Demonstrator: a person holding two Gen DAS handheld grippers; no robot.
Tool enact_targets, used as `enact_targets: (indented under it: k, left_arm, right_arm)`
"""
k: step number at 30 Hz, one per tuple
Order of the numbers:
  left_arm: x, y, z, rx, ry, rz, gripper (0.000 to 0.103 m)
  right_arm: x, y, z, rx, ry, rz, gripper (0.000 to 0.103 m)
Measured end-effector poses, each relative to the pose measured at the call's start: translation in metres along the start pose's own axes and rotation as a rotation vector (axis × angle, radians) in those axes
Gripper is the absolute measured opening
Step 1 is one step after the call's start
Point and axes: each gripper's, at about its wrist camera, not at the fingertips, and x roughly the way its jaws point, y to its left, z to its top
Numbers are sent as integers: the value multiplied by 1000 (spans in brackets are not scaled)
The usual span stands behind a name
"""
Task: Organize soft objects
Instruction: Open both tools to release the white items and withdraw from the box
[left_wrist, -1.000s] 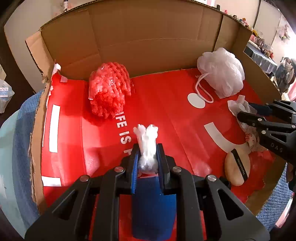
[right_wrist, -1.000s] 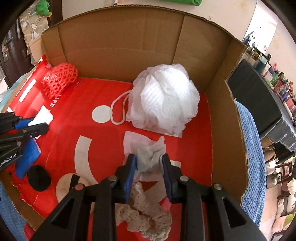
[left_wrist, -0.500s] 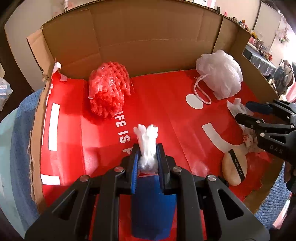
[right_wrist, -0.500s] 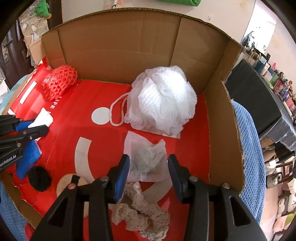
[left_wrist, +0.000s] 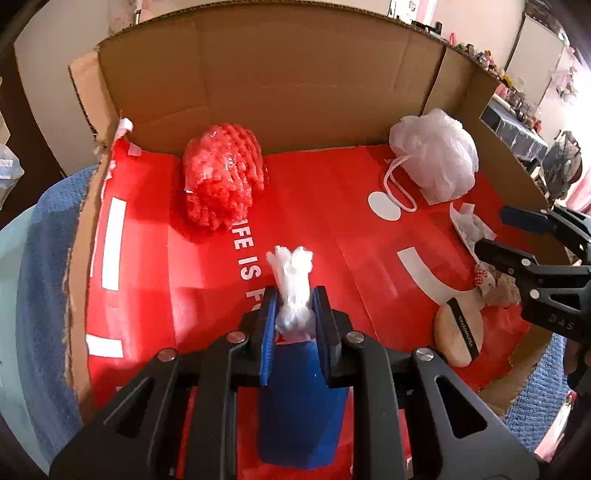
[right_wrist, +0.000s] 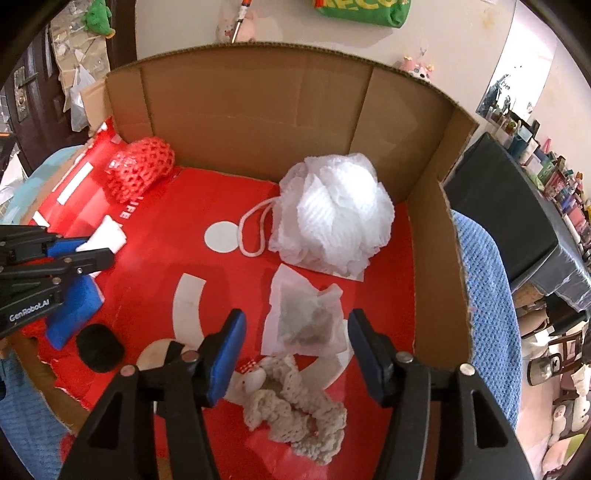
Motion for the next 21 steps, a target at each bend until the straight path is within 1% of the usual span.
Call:
enact_targets:
  k: [1, 2, 4, 5, 6, 8, 10, 11, 12, 17, 19, 21]
  left_arm:
    - [-3, 2, -1, -9, -7, -5, 24]
    - [-6, 2, -2, -14, -14, -8, 30]
    - [-13, 1, -5, -19, -30, -7, 46]
    - [-17, 1, -6, -21, -48, -8, 56]
    - [-23, 0, -8, -17, -69, -12, 57]
    - [-31, -2, -10, -14, -83, -13, 57]
    - [-42, -2, -15, -33, -101, -28, 57]
    - [-47, -2, -16, -36, -107, -33, 58]
    - [-54, -3, -19, -38, -121, -32, 62]
    - [-92, -11, -39, -33, -214, 3, 68]
    - [-111, -18, -49, -28, -265, 1, 73]
    - [-125, -24, -56, -23, -306, 10, 77]
  right_arm:
    - [-3, 0, -1, 3, -5, 6, 61]
    - [-5, 1, 0, 4, -10, 9, 61]
    - [-11, 2, -2, 4, -23, 14, 61]
    - [-14, 3, -3, 3, -29, 16, 62]
    - [-19, 4, -5, 2, -36, 17, 62]
    - [-28, 7, -8, 3, -52, 24, 65]
    - [-37, 10, -11, 7, -73, 32, 67]
    - [-43, 10, -13, 10, -87, 37, 68]
    - [-47, 10, -16, 11, -99, 43, 70]
    - [-85, 14, -35, 36, -185, 78, 78]
    - [-102, 15, -43, 43, -227, 79, 83]
    - [-118, 16, -51, 46, -267, 80, 91]
